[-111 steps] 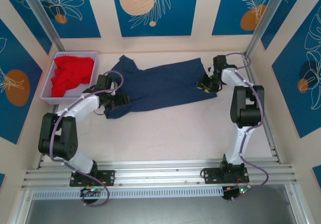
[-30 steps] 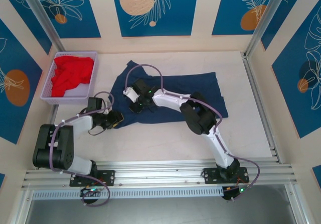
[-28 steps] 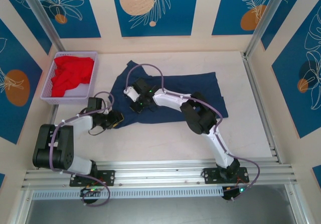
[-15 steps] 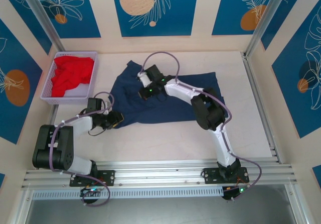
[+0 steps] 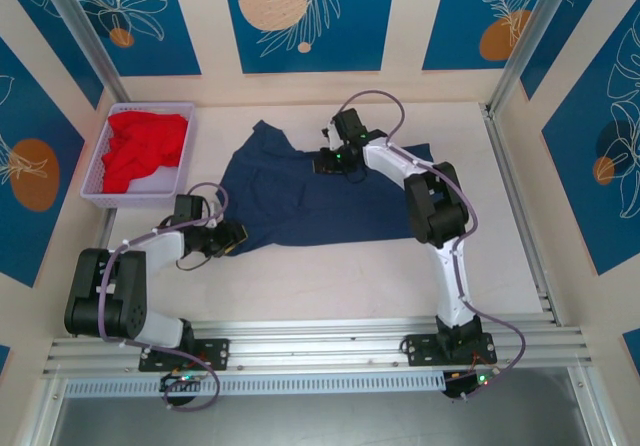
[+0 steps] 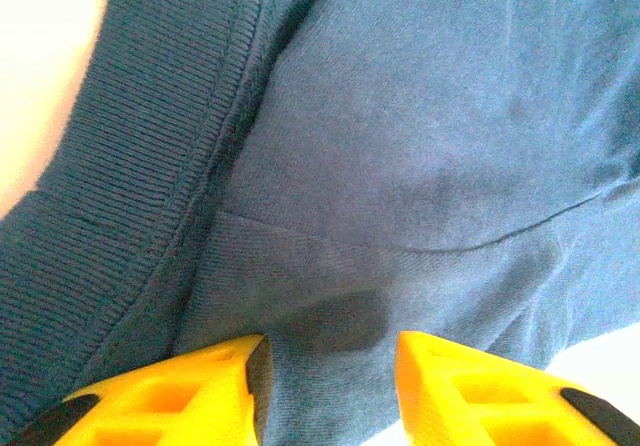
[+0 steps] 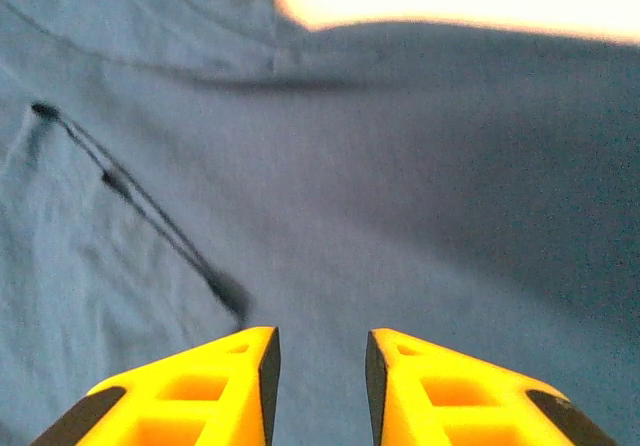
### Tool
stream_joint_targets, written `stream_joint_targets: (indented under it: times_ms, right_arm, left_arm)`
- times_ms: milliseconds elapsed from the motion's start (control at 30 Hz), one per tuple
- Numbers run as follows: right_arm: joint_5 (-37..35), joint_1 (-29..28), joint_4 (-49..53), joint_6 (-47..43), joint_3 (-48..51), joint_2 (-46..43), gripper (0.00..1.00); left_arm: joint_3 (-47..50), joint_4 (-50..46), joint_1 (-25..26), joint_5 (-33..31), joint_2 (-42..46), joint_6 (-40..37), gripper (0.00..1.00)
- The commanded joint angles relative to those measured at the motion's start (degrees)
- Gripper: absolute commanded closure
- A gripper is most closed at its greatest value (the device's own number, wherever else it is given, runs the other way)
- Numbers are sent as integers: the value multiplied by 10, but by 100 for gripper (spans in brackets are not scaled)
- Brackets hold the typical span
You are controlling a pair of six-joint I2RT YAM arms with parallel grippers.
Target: Fold the inside-out t-shirt
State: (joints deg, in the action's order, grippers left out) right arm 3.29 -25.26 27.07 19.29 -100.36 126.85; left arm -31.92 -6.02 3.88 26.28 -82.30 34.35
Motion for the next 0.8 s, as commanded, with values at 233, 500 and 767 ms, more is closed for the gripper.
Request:
stream_joint_targets:
  times_ms: [233,500,767]
  right_arm:
    - [-30,117,73,3,326,-280,67]
    - [-63,234,139,25,345,-216,72]
    - [-60,263,163,64,417,-244,73]
  left_arm:
    - [-51,-117,22,-113,88,-36,48]
    - [-122,-87,95,-124,-11,-34,45]
    - [-81,-102,100,-136,-37,-41,45]
